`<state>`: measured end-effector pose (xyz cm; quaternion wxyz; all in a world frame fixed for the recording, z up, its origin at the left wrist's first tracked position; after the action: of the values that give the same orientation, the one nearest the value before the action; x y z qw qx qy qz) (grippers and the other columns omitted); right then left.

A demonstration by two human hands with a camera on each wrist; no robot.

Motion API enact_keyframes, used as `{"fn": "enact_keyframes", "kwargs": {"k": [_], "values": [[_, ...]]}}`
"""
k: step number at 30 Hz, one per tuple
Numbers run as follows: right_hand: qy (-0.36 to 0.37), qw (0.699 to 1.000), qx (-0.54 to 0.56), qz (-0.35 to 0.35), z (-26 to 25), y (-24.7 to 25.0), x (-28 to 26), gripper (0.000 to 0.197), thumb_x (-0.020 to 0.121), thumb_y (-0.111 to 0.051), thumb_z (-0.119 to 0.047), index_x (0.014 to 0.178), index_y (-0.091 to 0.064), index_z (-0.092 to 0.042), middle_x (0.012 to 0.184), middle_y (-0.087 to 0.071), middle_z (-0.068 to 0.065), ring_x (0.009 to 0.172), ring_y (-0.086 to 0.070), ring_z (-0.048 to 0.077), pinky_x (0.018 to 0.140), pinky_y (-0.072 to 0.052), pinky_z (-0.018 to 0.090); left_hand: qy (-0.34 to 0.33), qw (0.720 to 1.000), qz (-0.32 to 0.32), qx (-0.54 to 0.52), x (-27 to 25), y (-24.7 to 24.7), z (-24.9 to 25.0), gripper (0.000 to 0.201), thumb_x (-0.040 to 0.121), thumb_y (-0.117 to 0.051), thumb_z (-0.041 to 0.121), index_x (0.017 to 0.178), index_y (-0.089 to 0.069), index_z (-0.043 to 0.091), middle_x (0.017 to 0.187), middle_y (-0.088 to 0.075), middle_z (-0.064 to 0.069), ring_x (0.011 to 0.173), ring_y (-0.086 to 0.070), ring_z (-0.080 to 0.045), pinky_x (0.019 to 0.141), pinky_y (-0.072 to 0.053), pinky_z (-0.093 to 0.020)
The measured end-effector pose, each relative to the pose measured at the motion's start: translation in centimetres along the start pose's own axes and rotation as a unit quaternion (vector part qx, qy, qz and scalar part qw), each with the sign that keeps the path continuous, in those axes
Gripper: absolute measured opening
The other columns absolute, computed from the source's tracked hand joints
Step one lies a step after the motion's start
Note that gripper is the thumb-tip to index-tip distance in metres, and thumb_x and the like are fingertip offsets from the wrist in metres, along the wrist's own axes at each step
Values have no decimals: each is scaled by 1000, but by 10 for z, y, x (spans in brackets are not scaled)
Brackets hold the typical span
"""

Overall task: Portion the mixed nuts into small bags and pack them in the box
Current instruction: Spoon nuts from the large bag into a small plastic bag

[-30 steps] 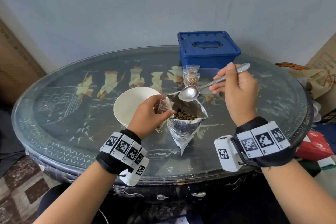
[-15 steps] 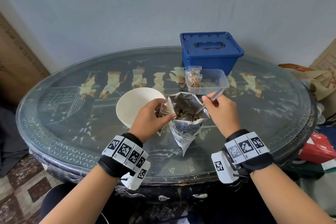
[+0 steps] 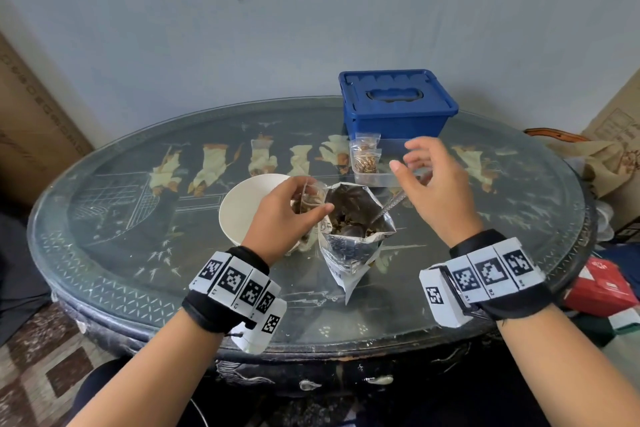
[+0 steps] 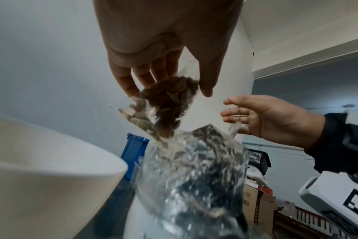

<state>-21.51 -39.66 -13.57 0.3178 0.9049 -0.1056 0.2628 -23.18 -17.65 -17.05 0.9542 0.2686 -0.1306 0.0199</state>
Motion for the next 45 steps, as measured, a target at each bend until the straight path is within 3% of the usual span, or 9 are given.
{"fn": "enact_keyframes", "kwargs": {"k": [6, 11, 15, 19, 23, 28, 32, 40, 45], "values": [[102, 981, -139, -91, -39, -3, 1, 56, 75, -71, -41, 118, -55, -9, 117, -56, 7, 110, -51, 23, 90, -38, 35, -32, 996, 34, -73, 9, 4, 34, 33, 78, -73, 26, 104, -54, 25, 90, -60, 20, 84, -58, 7, 73, -44, -7], [50, 967, -114, -224, -59, -27, -12, 55, 75, -71, -44, 119, -52, -18, 114, -61, -1, 106, -56, 16, 89, -44, 33, -35, 988, 55, -138, 9, 0, 53, 32, 78, -72, 26, 106, -56, 22, 95, -63, 11, 85, -61, -1, 75, -48, -14], [-45, 967, 14, -250, -58, -31, -13, 42, 83, -68, -25, 117, -45, -14, 108, -64, 0, 94, -59, 11, 70, -44, 10, -23, 986, 35, -162, 7, -2, 53, 36, 77, -74, 27, 108, -57, 22, 97, -64, 9, 93, -62, -7, 82, -51, -26], [-51, 967, 18, -251, -52, -29, -11, 40, 88, -63, -20, 123, -44, -15, 113, -63, 2, 102, -60, 15, 76, -41, 17, -13, 984, 15, -176, 4, -1, 50, 37, 82, -61, 39, 115, -56, 23, 104, -66, 5, 99, -61, -7, 86, -50, -27], [-38, 965, 5, -258, -53, -27, -9, 32, 93, -51, -14, 125, -47, -14, 110, -63, 6, 101, -59, 19, 83, -46, 27, 16, 971, 65, -228, 6, 3, 52, 22, 96, -47, 14, 104, -64, 25, 97, -68, 10, 96, -63, -7, 89, -52, -36], [-51, 969, 36, -239, -64, -24, -4, 31, 95, -39, -9, 122, -54, -10, 86, -63, 7, 71, -57, 8, 57, -42, 17, 32, 960, 92, -264, 15, 3, 55, 18, 93, -53, 14, 99, -70, 16, 95, -72, -2, 94, -66, -19, 86, -54, -44], [-19, 990, 48, -134, -70, -6, 10, 27, 96, -48, -23, 111, -65, -9, 94, -69, 3, 85, -64, 13, 75, -50, 25, 19, 955, 87, -283, 23, 5, 66, 19, 93, -53, 14, 91, -69, 22, 84, -71, 5, 86, -67, -15, 81, -55, -38], [-22, 991, 56, -119, -64, 42, 78, 11, 90, -60, -16, 92, -70, -11, 72, -63, -9, 62, -58, -4, 58, -47, 13, -43, 967, 9, -252, 76, 11, 107, 14, 93, -54, 14, 96, -68, 18, 86, -69, 2, 83, -66, -10, 72, -56, -26], [-82, 983, 95, -134, -39, 60, 131, 5, 87, -63, -10, 89, -65, -6, 68, -62, 2, 51, -58, -1, 49, -47, 12, -98, 989, -33, -106, 140, 4, 123, 10, 88, -62, 16, 95, -69, 16, 76, -66, 8, 65, -60, 3, 64, -45, -10]]}}
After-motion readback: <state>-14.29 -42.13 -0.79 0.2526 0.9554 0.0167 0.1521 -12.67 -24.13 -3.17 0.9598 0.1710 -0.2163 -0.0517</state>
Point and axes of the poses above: each hand's wrist, its own x-axis towards the middle knuckle, its own y-axis out of the back of the hand, z = x × y, the point moved 2 cm from there along x, towards the middle knuckle
